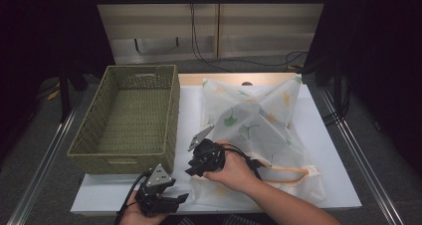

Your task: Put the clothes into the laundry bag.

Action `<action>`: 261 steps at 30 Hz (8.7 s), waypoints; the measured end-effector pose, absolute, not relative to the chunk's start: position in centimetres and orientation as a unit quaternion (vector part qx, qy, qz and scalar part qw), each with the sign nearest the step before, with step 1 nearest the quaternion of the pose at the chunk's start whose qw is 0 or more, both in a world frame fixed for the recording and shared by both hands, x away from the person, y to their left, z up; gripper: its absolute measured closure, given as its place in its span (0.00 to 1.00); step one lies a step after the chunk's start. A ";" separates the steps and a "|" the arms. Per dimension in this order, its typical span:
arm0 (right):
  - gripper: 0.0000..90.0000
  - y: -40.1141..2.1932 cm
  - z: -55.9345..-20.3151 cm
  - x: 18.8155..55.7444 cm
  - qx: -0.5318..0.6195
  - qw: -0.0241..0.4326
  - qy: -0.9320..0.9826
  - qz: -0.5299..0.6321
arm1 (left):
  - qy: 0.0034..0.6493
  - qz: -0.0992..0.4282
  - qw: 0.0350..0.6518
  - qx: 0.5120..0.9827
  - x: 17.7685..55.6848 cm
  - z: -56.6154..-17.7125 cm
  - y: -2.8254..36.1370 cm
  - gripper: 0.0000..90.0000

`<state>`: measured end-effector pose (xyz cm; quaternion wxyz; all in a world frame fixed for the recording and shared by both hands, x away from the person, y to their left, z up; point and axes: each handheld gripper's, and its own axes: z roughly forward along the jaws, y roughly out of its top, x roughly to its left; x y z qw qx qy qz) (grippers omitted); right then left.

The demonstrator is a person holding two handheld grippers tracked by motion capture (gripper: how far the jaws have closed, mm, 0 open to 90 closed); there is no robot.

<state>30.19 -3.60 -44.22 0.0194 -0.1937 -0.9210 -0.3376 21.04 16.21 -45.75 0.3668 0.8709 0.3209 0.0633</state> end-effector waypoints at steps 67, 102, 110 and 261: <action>1.00 -5.8 -43.6 29.8 -0.233 0.012 -0.906 -0.354 | 0.298 0.049 0.368 0.879 21.5 -46.4 14.2 0.38; 1.00 -6.2 -43.9 28.9 -0.251 0.017 -0.885 -0.392 | 0.317 0.018 0.377 0.870 23.7 -47.1 11.3 0.39; 1.00 -6.4 -43.9 28.9 -0.251 0.020 -0.882 -0.399 | 0.311 0.033 0.372 0.874 23.9 -47.1 11.5 0.71; 1.00 -10.4 -43.3 27.3 -0.293 0.061 -0.870 -0.391 | 0.290 0.079 0.399 0.866 23.5 -46.2 11.5 1.00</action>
